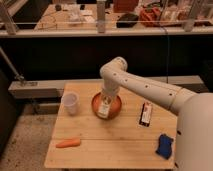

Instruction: Place the bottle in the ceramic bowl

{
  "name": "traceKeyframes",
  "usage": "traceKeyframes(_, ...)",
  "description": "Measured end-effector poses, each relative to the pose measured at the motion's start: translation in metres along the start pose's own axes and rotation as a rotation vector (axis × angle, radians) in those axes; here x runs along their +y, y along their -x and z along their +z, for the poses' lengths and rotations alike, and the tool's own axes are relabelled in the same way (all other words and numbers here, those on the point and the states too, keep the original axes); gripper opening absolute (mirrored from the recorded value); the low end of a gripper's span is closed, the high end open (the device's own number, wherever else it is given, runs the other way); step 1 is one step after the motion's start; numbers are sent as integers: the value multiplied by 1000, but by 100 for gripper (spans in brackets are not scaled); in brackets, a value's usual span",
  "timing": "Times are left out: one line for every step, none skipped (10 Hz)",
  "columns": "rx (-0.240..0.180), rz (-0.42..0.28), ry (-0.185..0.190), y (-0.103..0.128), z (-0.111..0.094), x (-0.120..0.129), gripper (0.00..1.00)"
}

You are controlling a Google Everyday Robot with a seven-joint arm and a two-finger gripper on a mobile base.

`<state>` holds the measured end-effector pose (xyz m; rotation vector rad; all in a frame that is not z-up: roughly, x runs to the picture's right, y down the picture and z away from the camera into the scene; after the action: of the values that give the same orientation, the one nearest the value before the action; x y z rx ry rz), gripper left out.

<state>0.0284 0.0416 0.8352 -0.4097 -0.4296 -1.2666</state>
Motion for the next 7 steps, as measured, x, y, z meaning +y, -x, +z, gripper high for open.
traceKeyframes(-1,-2,-1,0,0,0,28)
traceKeyframes(-2,-6,-3,-1,-1,0,28)
traceKeyframes(-5,-9,-3,-1,-2,0,28)
traceKeyframes(-6,-10,-3,-2,-3,0,28)
traceKeyframes(-8,-13,-4,-3,-3,0,28)
traceKeyframes(-9,-15,-4,-3,-4,0,28)
traceKeyframes(-11,-18,-4,-4,-4,0,28)
